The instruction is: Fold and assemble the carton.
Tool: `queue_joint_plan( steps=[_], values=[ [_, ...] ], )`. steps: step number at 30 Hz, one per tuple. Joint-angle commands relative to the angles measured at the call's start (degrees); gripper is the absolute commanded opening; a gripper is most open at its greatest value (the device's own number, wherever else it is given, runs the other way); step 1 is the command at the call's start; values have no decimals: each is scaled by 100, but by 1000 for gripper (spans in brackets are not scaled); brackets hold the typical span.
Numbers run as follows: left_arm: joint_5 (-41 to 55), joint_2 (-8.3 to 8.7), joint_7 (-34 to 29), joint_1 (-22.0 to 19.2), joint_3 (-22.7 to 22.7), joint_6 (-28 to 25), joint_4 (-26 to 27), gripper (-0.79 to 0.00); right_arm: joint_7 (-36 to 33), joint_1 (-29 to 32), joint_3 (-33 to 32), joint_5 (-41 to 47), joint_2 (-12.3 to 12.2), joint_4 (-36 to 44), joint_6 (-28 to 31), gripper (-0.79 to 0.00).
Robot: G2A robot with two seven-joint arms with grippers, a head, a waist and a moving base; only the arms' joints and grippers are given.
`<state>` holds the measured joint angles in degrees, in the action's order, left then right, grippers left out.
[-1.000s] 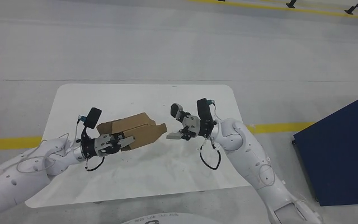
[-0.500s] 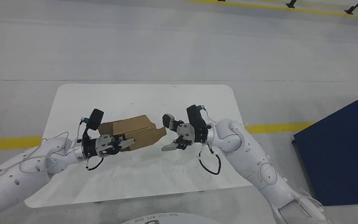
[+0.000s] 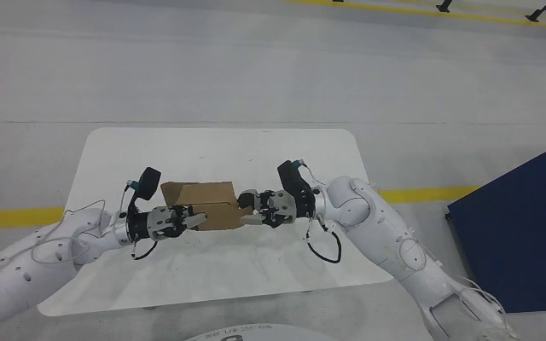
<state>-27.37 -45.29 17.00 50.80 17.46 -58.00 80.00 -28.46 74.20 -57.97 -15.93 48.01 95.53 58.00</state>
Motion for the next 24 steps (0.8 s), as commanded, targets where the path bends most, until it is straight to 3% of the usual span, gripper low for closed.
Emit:
queue_joint_plan(
  steps=[1,17,22,24],
  values=[
    [1,-1,-15,5,1,0,13,-785,-59,-49,75,2,-21,9,0,-431],
    [-41,-2,-24,36,32,0,72,-785,74,-491,660,-208,-18,-268,0,-397],
    [-31,-11,-24,34,35,0,75,-785,134,-628,803,-142,-9,-374,0,-240],
    [-26,-12,-18,30,44,0,66,-785,184,-680,826,-86,-11,-435,0,-123]
  ],
)
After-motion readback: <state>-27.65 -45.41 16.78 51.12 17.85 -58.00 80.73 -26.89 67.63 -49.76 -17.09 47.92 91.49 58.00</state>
